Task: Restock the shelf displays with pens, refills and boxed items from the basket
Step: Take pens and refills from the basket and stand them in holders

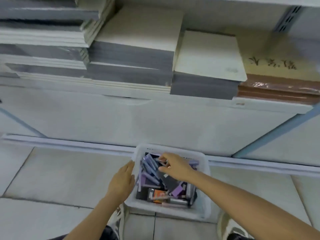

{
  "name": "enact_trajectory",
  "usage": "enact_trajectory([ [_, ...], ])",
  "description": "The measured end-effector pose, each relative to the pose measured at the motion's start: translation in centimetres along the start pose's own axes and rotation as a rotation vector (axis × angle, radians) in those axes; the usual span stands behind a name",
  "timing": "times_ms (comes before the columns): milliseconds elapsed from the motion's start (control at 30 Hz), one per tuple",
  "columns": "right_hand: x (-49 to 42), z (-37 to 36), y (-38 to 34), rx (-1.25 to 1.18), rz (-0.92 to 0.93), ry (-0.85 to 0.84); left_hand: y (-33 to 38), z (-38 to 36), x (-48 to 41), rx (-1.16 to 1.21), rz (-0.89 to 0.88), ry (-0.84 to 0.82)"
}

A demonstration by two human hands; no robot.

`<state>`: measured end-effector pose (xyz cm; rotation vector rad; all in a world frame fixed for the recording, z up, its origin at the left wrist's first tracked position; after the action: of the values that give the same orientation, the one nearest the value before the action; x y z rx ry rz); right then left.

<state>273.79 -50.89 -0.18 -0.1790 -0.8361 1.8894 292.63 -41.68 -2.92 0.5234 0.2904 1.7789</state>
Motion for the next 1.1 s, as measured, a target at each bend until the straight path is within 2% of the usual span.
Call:
enact_trajectory([
  [67, -0.6, -2.5, 0.9, -0.004, -0.034, -0.049, -0.9, -1.2, 0.7, 0.044, -0.028, -0.018],
  [133, -1.4, -4.3, 1.1, 0.028, -0.018, -0.057, -1.4, -1.6, 0.9, 0.093, -0.054, 0.033],
  [300, -2.6, -7.7, 1.2, 0.171, -0.040, 0.050, -1.9, -1.7, 0.9, 0.181, -0.039, 0.141],
  [433, -3.4, -9.3, 1.0, 0.258, 0.035, -0.047, -2.1, -1.5, 0.9, 0.236, -0.039, 0.186],
  [500, -3.7, -9.2, 0.9, 0.203, 0.073, -0.079, -2.2, -1.4, 0.9, 0.264, -0.032, 0.197],
  [600, -3.8, -7.7, 0.9, 0.036, 0.052, -0.031, -2.0, -1.0, 0.6, 0.279, -0.031, 0.222],
  [733, -3.8, -5.1, 0.9, -0.170, -0.026, 0.034, -0.7, 0.2, 0.2, 0.264, -0.029, 0.349],
  [800, -3.7, -3.8, 0.4, -0.282, -0.065, 0.065, 0.0, 0.8, 0.0, 0.347, 0.034, 0.398],
  [867, -3.3, -3.4, -0.4, -0.374, -0.069, 0.009, 0.9, 0.5, -0.7, 0.546, 0.160, 0.301],
  [933, -2.9, -3.9, -1.4, -0.359, -0.038, -0.082, 2.3, -0.4, -1.3, 0.765, 0.279, 0.138],
  [967, -2.7, -4.2, -1.8, -0.328, -0.027, -0.115, 2.9, -0.7, -1.5, 0.801, 0.301, 0.105],
  [1100, -2.3, -4.8, -1.7, -0.285, -0.023, -0.153, 2.9, -0.8, -1.4, 0.736, 0.356, 0.182],
])
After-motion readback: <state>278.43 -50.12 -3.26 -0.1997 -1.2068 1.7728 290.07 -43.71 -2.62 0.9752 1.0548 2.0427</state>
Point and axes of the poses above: each hand's wrist, its own x-axis away from the middle knuckle, its own z-axis out of the back of the hand, y = z × x, the point moved 5 cm from there along -x, towards the middle knuckle, and after that the axes turned 12 degrees about y, right-handed, at the moved point
